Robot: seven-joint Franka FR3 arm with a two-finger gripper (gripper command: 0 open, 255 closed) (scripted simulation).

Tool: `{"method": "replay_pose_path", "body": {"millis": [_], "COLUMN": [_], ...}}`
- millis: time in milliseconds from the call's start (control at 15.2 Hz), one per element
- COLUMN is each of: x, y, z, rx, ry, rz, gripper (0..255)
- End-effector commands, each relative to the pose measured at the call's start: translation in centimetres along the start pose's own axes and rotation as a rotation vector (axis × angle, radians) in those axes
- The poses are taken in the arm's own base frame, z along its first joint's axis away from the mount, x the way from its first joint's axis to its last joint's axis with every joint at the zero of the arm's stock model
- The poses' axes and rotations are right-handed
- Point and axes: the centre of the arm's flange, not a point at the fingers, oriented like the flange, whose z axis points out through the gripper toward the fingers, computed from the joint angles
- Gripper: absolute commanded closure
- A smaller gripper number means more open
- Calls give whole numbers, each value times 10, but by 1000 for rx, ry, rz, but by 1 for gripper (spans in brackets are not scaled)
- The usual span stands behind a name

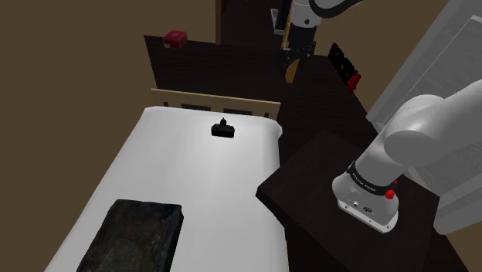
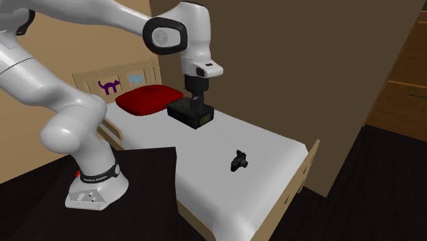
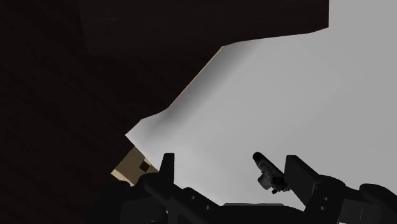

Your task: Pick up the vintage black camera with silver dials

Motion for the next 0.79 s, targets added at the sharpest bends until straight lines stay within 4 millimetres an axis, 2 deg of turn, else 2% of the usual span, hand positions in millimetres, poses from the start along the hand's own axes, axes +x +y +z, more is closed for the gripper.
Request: {"method": "replay_pose_path", "body": {"millis": [0,726], "x": [16,87], "y": [-18,-89], "z": [20,123], "rx": [2,8], "ry": [4,17], "rz": [-5,-35], "gripper": [0,0]}}
